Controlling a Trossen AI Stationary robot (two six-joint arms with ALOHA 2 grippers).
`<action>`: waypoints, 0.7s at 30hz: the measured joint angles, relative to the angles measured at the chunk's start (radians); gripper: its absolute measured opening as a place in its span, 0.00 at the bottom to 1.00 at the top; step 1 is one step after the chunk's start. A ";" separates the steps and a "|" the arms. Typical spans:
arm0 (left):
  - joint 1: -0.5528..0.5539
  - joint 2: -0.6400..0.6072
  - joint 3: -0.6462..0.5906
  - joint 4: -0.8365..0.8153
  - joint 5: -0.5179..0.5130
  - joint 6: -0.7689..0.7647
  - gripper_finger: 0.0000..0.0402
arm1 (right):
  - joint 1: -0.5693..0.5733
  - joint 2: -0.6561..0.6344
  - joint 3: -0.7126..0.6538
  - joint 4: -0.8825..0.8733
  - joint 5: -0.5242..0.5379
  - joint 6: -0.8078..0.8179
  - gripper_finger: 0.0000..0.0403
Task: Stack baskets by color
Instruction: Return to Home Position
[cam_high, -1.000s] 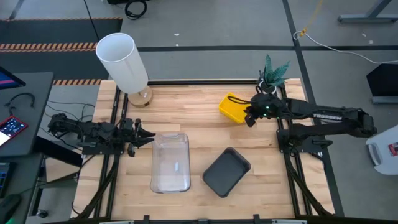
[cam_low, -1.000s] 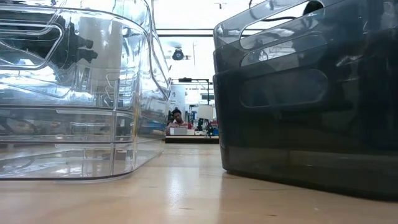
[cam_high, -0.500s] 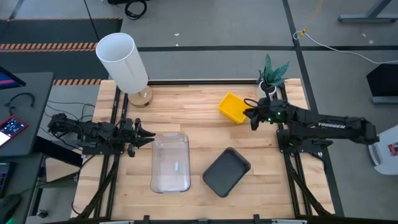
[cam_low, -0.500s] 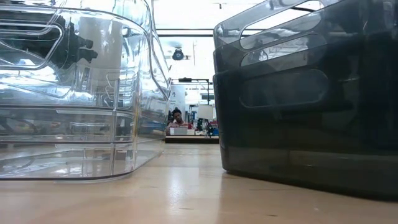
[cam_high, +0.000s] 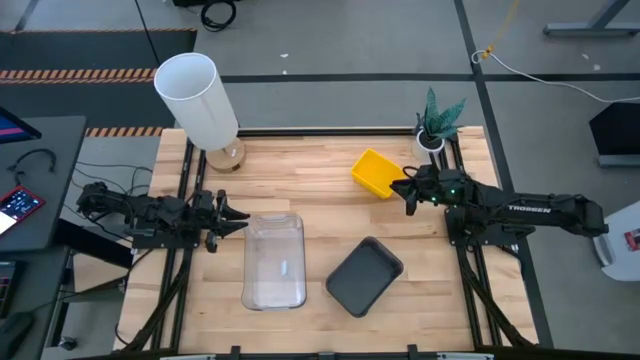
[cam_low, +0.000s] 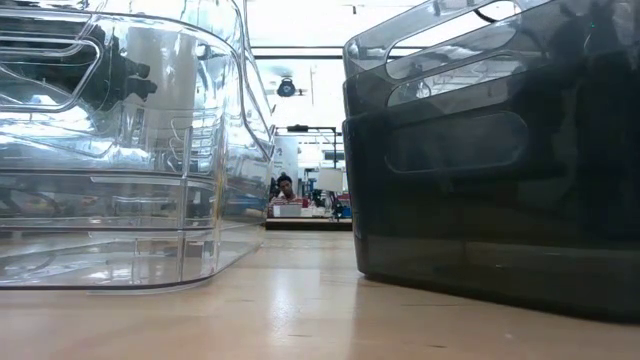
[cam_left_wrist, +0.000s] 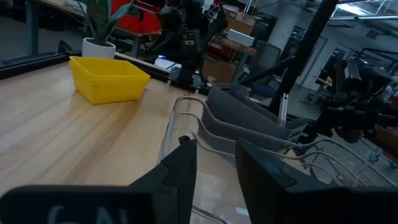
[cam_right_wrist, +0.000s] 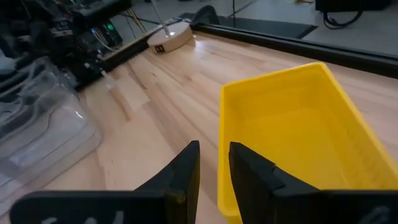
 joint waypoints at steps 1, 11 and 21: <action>0.000 0.000 0.000 0.000 0.000 0.004 0.29 | 0.000 -0.005 -0.009 0.017 -0.004 0.001 0.23; 0.000 0.000 -0.001 0.005 0.000 0.050 0.29 | 0.000 -0.061 -0.115 0.158 -0.074 0.006 0.23; 0.000 0.000 -0.001 0.006 0.000 0.050 0.29 | 0.000 -0.086 -0.115 0.156 -0.092 0.002 0.23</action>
